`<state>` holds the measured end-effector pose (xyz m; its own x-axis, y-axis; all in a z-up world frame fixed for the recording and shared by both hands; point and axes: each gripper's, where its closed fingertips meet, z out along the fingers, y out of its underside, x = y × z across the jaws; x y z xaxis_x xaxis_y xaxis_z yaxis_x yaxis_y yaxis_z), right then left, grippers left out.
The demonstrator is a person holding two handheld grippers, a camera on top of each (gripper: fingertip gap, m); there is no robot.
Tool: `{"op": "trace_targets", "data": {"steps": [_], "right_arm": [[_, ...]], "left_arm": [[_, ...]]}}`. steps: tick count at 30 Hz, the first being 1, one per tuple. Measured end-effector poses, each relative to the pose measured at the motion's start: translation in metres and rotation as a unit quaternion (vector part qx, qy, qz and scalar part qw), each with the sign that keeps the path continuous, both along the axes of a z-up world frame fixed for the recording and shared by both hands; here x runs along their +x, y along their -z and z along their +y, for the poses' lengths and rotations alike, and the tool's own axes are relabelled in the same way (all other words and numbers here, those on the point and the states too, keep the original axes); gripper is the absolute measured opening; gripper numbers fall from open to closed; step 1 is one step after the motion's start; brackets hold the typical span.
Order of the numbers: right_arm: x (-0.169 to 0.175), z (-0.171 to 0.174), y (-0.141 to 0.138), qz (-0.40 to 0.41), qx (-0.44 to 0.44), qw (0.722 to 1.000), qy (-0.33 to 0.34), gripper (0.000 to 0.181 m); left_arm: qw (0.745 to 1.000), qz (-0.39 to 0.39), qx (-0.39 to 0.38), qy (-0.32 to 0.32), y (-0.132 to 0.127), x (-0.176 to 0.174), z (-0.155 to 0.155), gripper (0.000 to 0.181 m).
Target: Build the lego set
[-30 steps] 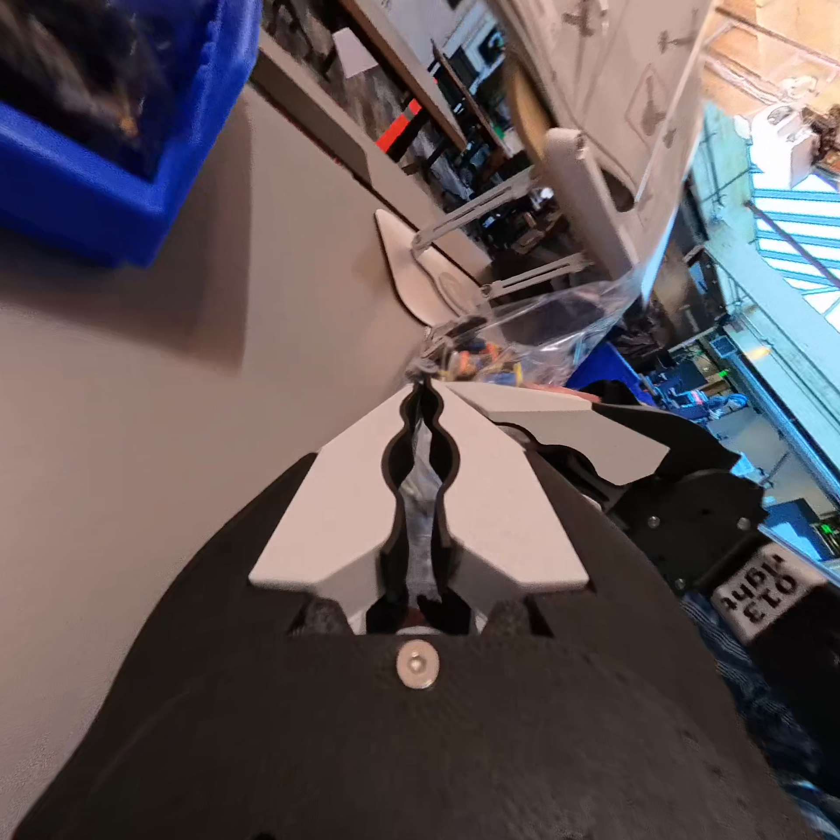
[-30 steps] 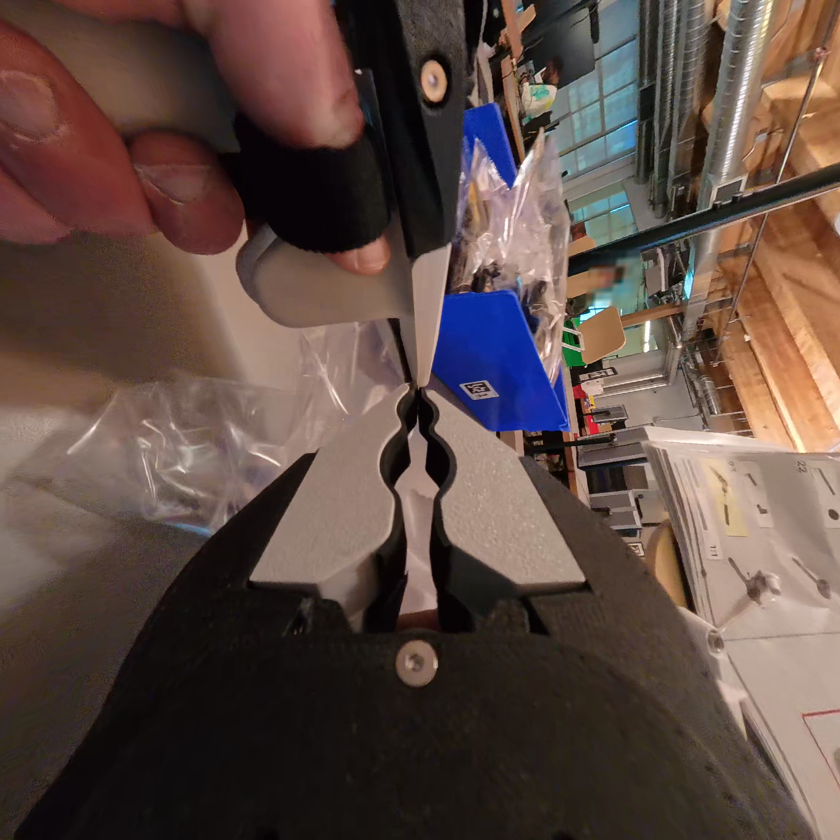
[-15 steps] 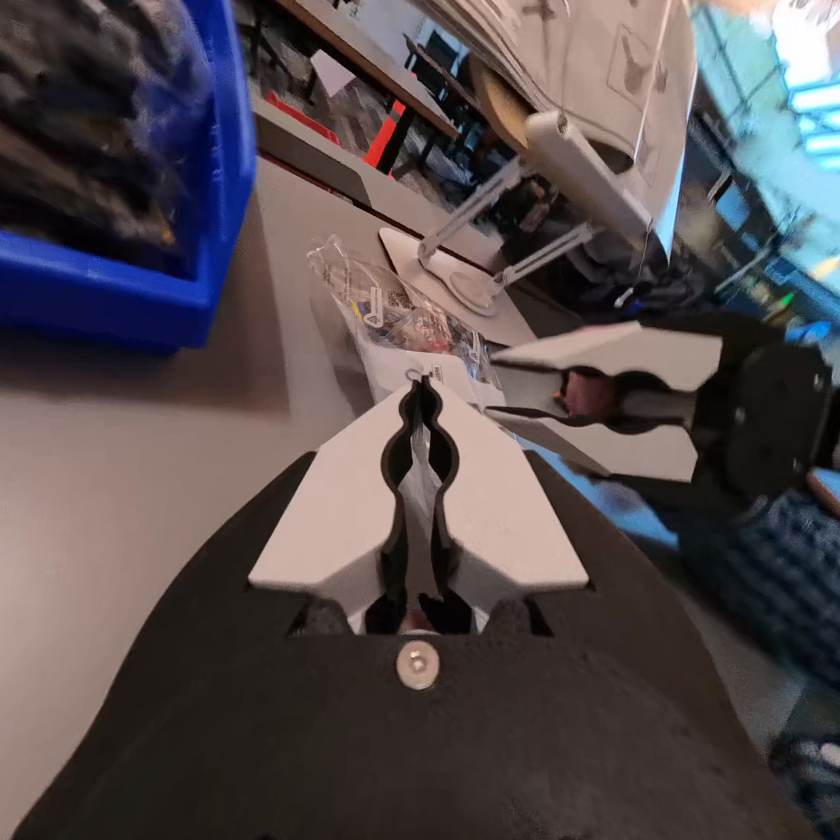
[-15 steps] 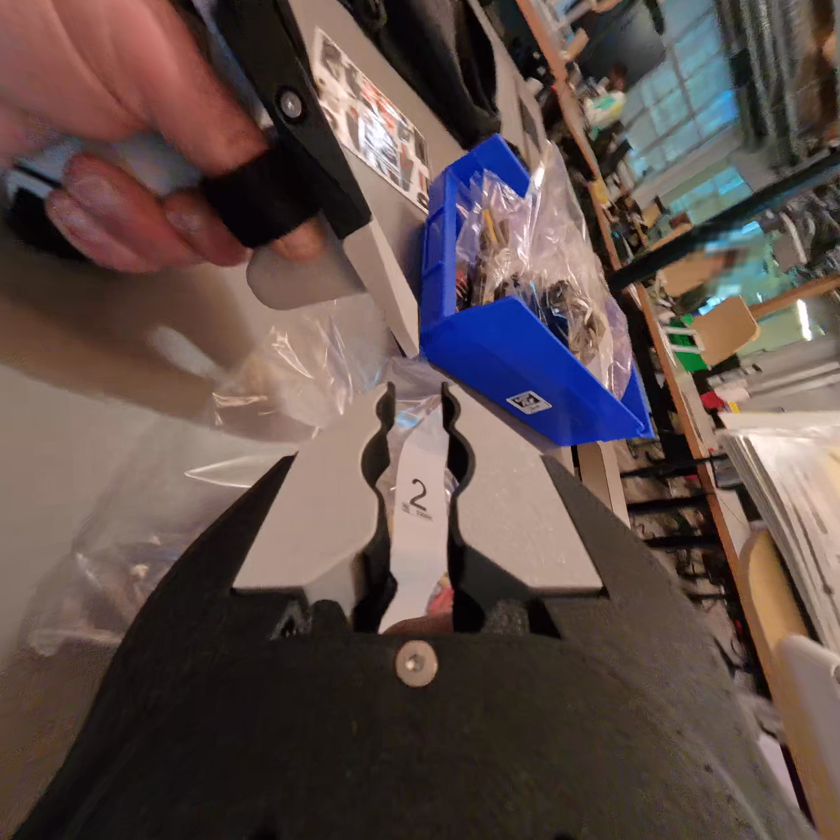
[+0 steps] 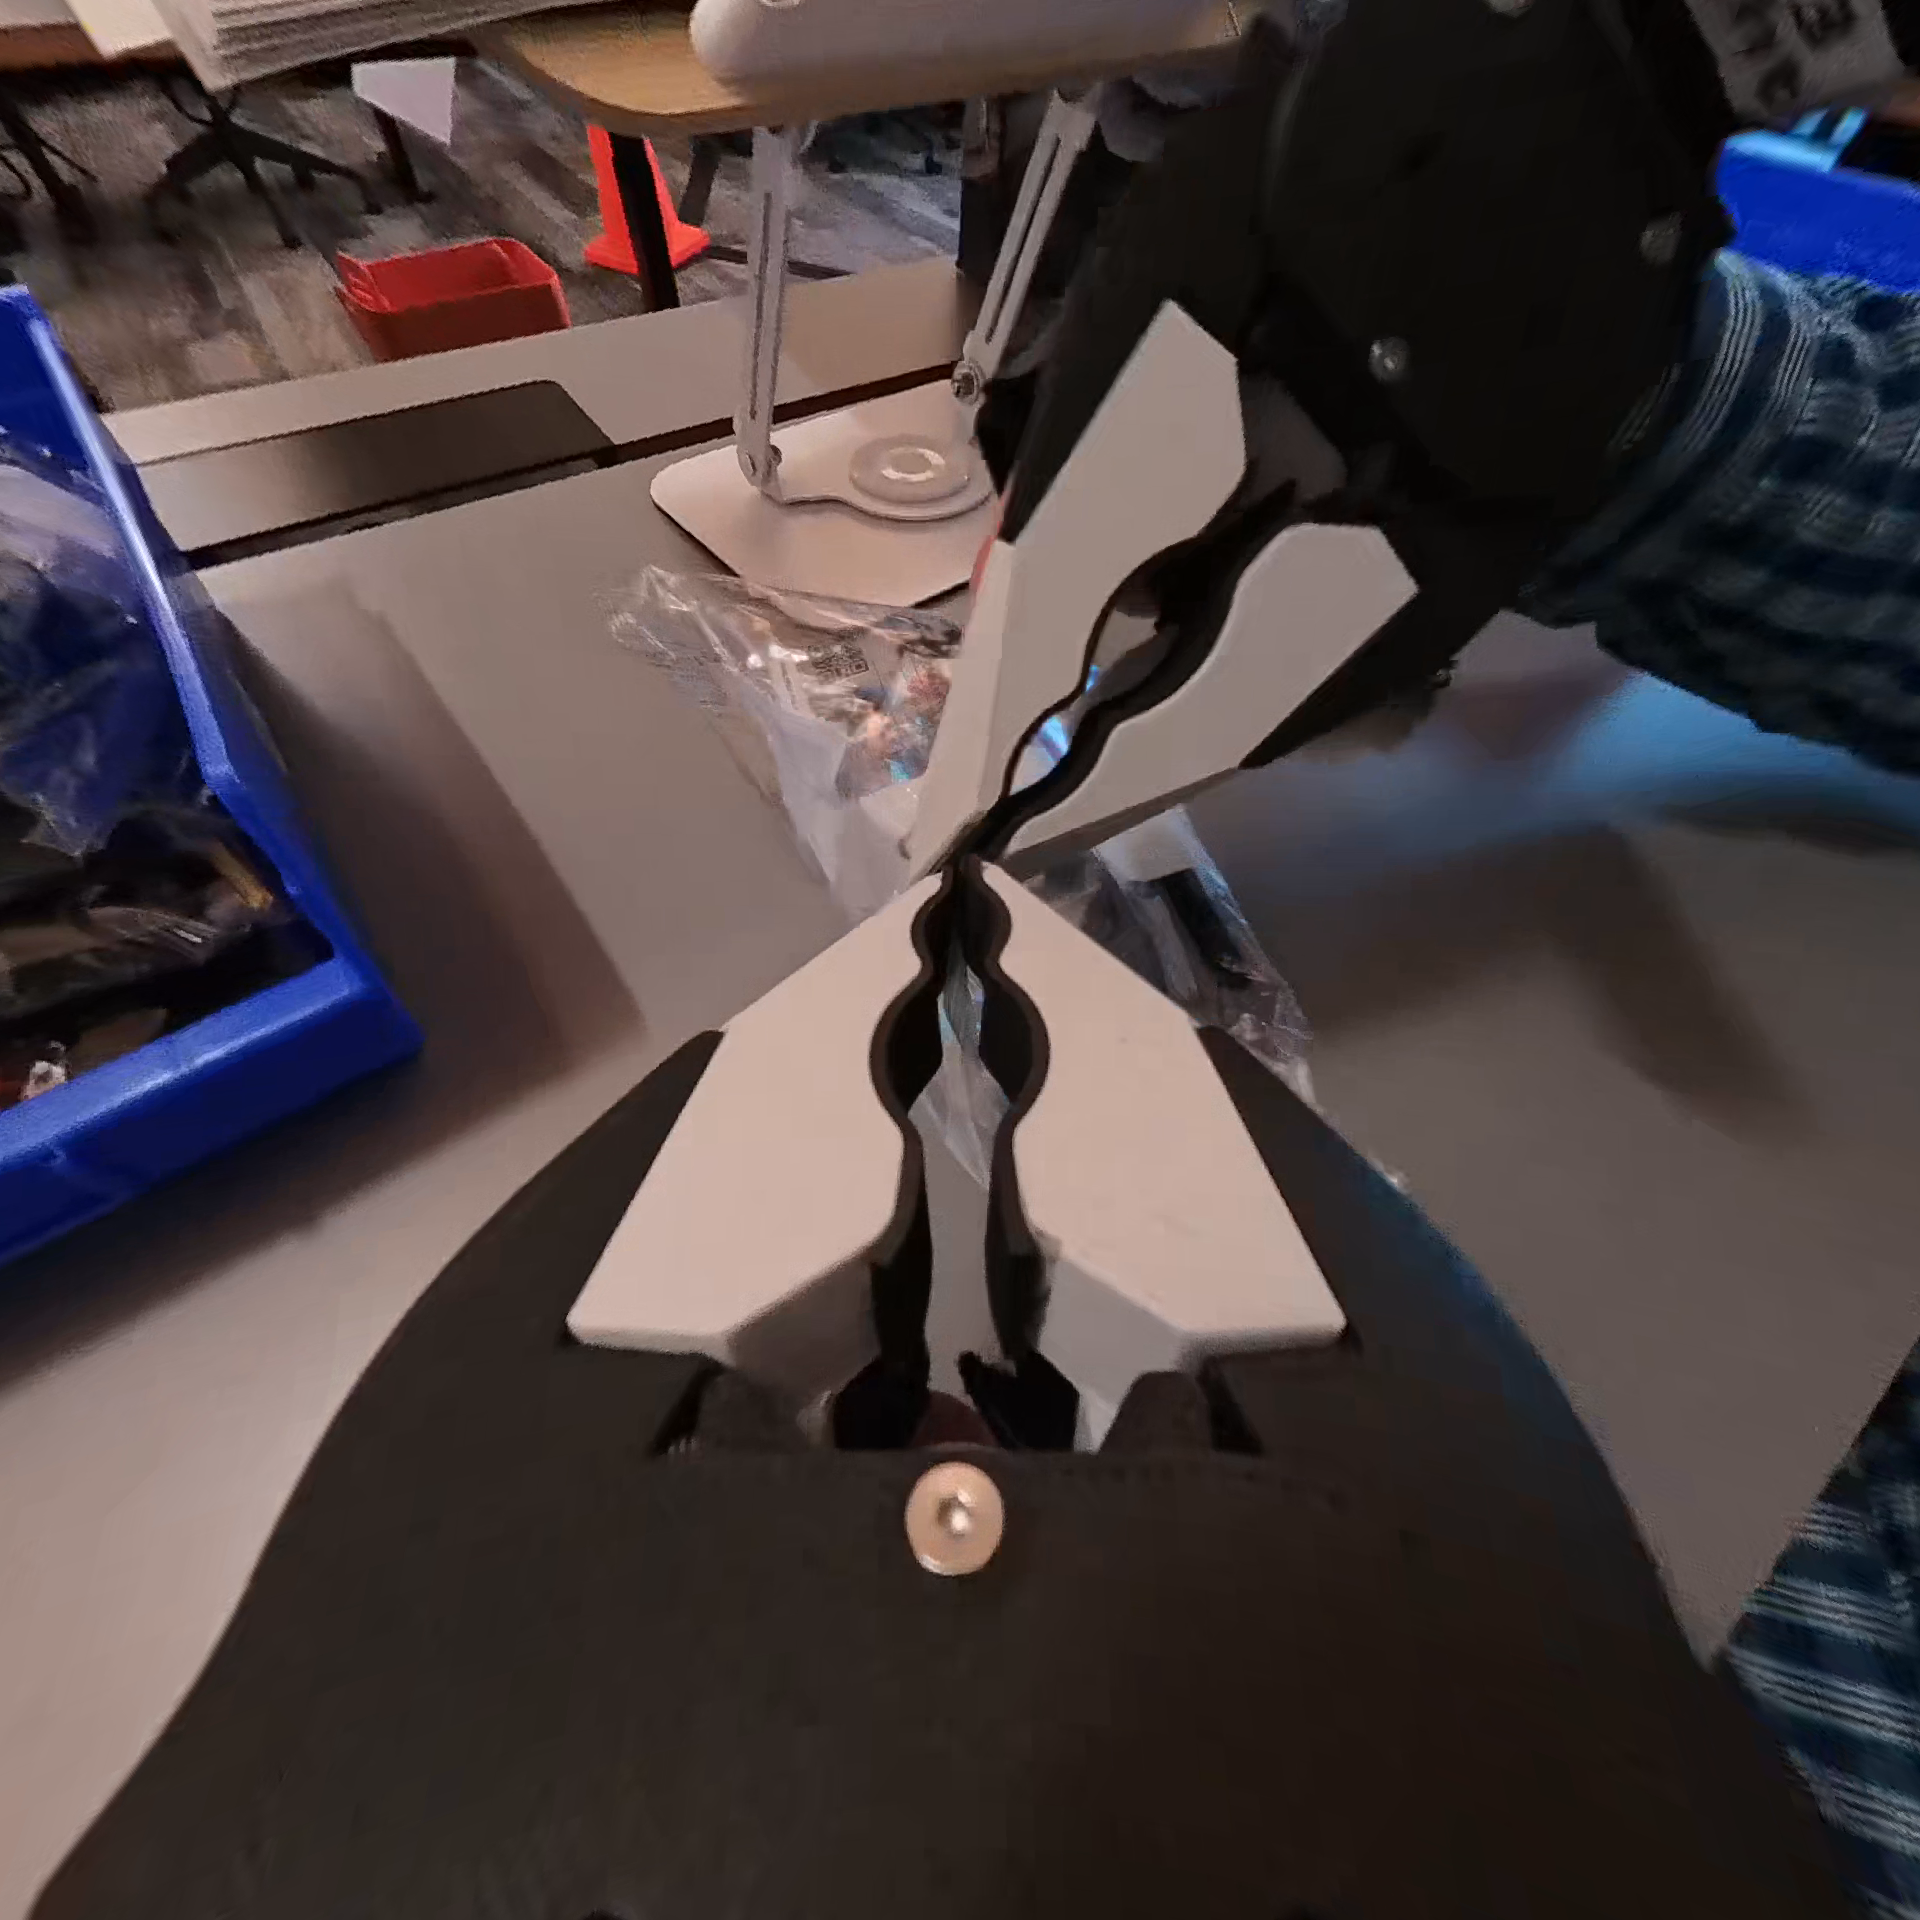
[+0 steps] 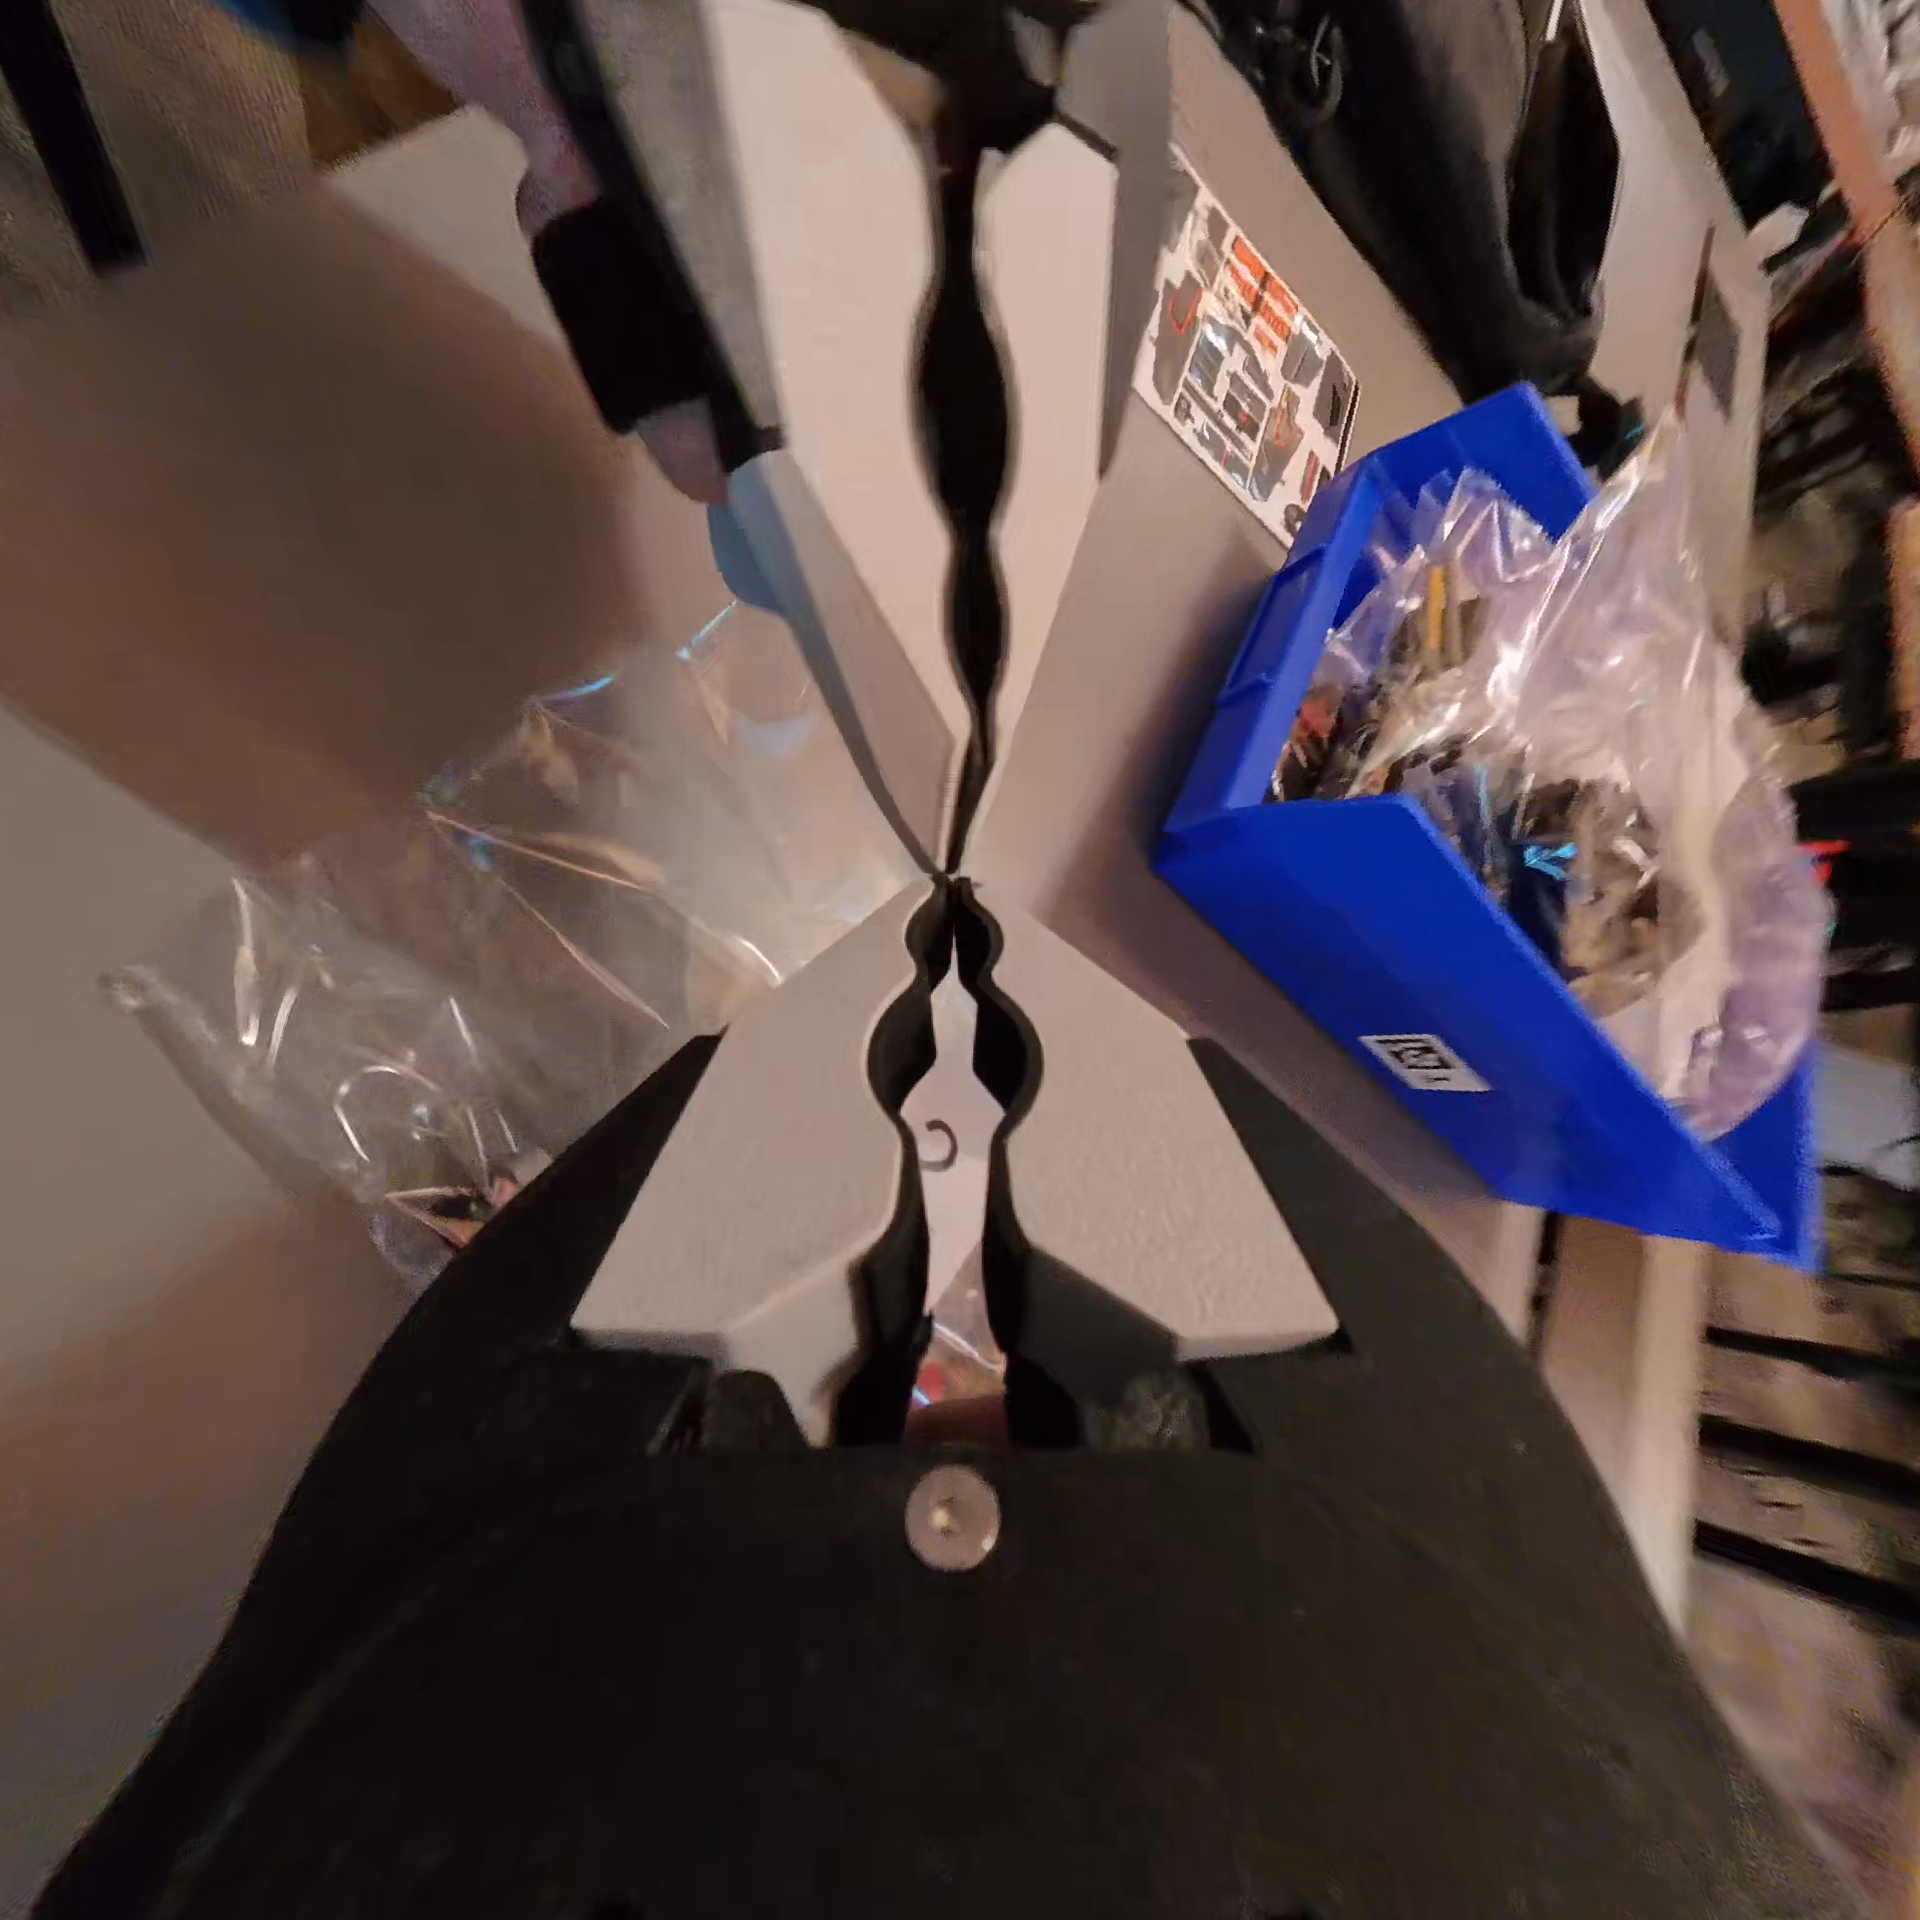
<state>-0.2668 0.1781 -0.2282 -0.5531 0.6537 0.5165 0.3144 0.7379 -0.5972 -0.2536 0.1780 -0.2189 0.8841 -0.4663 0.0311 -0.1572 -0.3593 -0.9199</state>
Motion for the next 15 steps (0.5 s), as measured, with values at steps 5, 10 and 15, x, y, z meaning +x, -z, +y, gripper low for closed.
{"op": "trace_targets", "data": {"steps": [5,10,15], "right_arm": [[-0.007,0.002,0.002,-0.038,-0.162,0.984,0.058,0.000],[-0.013,0.003,0.016,-0.073,-0.271,0.954,0.104,0.000],[-0.021,0.001,0.048,-0.124,-0.344,0.920,0.143,0.000]], "left_arm": [[0.993,0.108,0.040,-0.007,0.001,-0.008,0.002,0.000],[0.975,0.211,0.063,-0.034,0.014,-0.016,0.004,0.000],[0.939,0.334,0.065,-0.049,0.045,-0.026,0.002,0.000]]}}
